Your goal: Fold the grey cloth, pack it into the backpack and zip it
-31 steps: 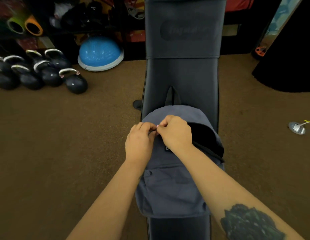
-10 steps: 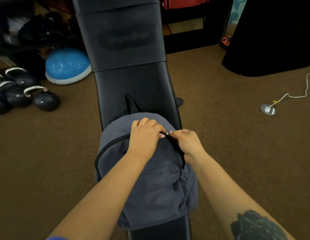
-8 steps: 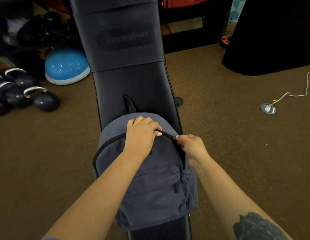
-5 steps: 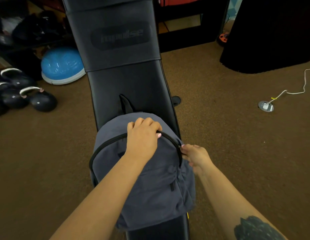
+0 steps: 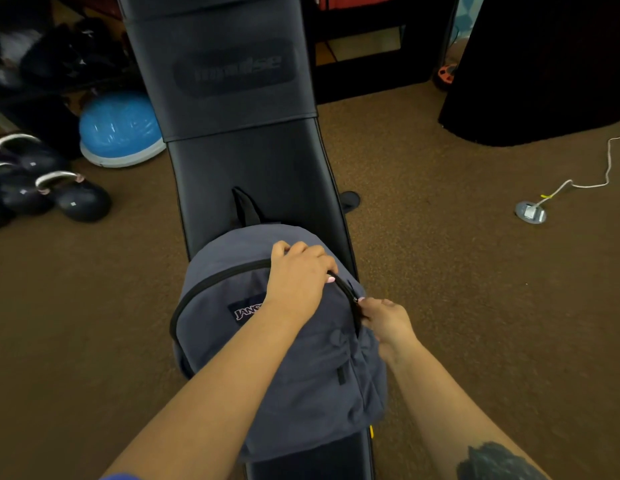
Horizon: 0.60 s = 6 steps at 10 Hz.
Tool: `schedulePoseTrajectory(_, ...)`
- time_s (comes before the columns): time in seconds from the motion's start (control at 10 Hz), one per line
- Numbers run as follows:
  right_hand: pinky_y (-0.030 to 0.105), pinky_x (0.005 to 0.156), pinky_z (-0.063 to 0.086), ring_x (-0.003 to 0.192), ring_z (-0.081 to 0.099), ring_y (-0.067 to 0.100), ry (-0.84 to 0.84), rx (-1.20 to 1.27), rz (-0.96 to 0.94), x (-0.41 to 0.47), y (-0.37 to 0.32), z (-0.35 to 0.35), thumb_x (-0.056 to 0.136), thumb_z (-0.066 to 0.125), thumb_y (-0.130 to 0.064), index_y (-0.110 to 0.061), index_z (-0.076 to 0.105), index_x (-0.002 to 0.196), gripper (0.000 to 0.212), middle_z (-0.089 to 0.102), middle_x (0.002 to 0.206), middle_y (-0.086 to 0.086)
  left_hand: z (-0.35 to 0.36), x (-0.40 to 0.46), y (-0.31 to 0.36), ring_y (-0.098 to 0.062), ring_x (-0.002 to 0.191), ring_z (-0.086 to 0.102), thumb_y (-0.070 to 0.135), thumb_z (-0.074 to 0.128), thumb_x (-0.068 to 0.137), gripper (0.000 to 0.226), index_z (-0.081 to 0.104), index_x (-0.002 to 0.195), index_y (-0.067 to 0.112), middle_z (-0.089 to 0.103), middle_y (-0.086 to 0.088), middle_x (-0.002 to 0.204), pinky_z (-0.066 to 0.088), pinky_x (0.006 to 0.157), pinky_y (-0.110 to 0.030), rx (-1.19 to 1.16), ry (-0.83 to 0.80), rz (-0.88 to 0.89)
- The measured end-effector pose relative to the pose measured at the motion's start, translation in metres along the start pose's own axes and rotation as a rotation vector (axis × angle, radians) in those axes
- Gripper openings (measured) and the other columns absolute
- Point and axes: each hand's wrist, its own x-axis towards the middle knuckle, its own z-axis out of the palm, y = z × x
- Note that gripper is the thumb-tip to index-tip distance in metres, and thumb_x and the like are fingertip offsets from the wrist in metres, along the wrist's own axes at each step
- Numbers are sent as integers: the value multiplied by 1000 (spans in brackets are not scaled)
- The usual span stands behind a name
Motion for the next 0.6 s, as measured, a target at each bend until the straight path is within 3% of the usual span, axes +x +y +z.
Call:
schedulePoseTrajectory(0.1,36,85,48,91,59,26,19,29,14,2,10,-3,91,56,-6,2,57,102,13,60,100,18,1,-1,-1,-18,110,48,33,49,93,20,61,109,32,60,8,112,23,96,-36,-15,13,-5)
schedulePoseTrajectory(0.2,39,87,49,91,61,27,77,-2,10,9,22,-6,89,56,-3,-1,56,86,4,63,99,19,2,-2,0,-18,110,47,33,49,93,20,61,109,31,60,8,112,23,96,-36,-16,20,-2)
schedulePoseTrajectory(0.3,41,77,49,73,59,28,195,-136,-11,15,28,-5,84,59,-7,-6,55,75,10,64,86,18,1,-2,0,-19,111,46,33,49,94,20,61,109,32,60,8,113,23,96,-37,-8,20,-16)
schedulePoseTrajectory(0.5,38,74,47,77,56,29,182,-348,13,14,25,-10,87,60,-11,3,60,99,19,59,84,14,-1,-6,2,-19,111,46,31,50,94,20,60,110,32,59,7,114,23,94,-36,-9,13,-31)
schedulePoseTrajectory(0.6,32,66,42,56,49,19,165,-465,-36,7,22,-10,88,61,-17,-3,58,79,17,54,64,7,-3,-10,5,-19,117,43,32,50,93,29,54,121,31,55,5,123,23,97,-37,8,-11,6)
